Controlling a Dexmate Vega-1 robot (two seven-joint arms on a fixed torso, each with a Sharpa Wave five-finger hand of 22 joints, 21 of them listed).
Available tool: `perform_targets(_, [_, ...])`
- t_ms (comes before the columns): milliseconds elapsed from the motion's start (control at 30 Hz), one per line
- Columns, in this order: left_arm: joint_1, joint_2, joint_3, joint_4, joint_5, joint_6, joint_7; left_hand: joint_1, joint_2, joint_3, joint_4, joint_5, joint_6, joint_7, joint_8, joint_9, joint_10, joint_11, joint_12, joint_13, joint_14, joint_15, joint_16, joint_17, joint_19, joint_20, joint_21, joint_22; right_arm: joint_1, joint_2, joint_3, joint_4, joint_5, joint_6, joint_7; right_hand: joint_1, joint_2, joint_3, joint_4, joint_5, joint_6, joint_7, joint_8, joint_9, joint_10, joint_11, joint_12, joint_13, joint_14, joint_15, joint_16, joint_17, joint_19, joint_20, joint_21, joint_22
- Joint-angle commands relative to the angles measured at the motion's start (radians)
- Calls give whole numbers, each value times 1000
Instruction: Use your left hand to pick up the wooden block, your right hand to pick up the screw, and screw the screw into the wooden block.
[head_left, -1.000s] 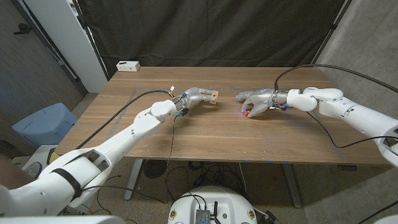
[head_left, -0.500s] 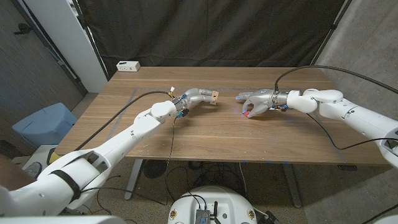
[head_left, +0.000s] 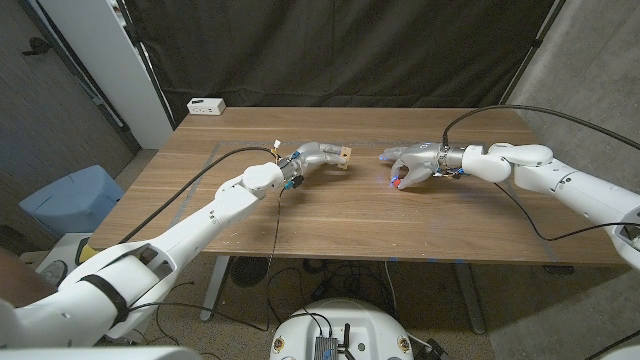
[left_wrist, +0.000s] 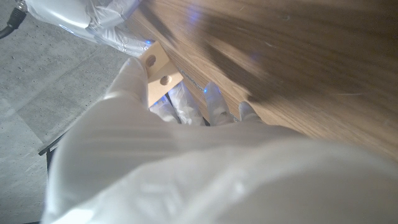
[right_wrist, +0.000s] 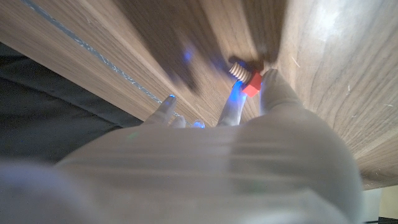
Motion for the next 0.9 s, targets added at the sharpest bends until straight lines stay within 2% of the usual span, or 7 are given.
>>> perform_targets(33, [-3, -3, 3, 5, 2, 5, -2, 3, 9, 1, 1, -1, 11, 0, 8, 4, -2, -3, 3, 4, -2, 6, 5, 2, 1, 6, 10, 5, -5, -2, 2, 1, 0, 3, -10, 12, -2, 9, 0, 6, 19, -3, 12, 4, 12, -6, 7, 2, 8, -4, 9, 2, 8, 0, 8, 6])
perform_targets(433, [-9, -6, 6, 17, 5, -1, -6, 3, 10, 0, 0, -1, 13, -1, 9, 4, -1, -3, 5, 4, -3, 7, 5, 2, 2, 5, 10, 5, -9, -3, 10, -2, 21, 3, -2, 13, -2, 9, 1, 7, 32, -3, 21, 6, 22, -11, 7, 2, 13, -8, 10, 4, 13, -2, 7, 6])
perform_targets(900, [-21, -16, 11, 46, 6, -21, -19, 2, 11, -2, 0, -1, 11, -1, 8, 4, -3, -2, 4, 4, -3, 7, 5, 2, 2, 5, 10, 5, -39, -11, 51, -39, 101, -22, 43, 13, -2, 9, 3, 6, 41, -4, 28, 9, 28, -13, 5, 2, 13, -10, 9, 6, 21, 1, 8, 6])
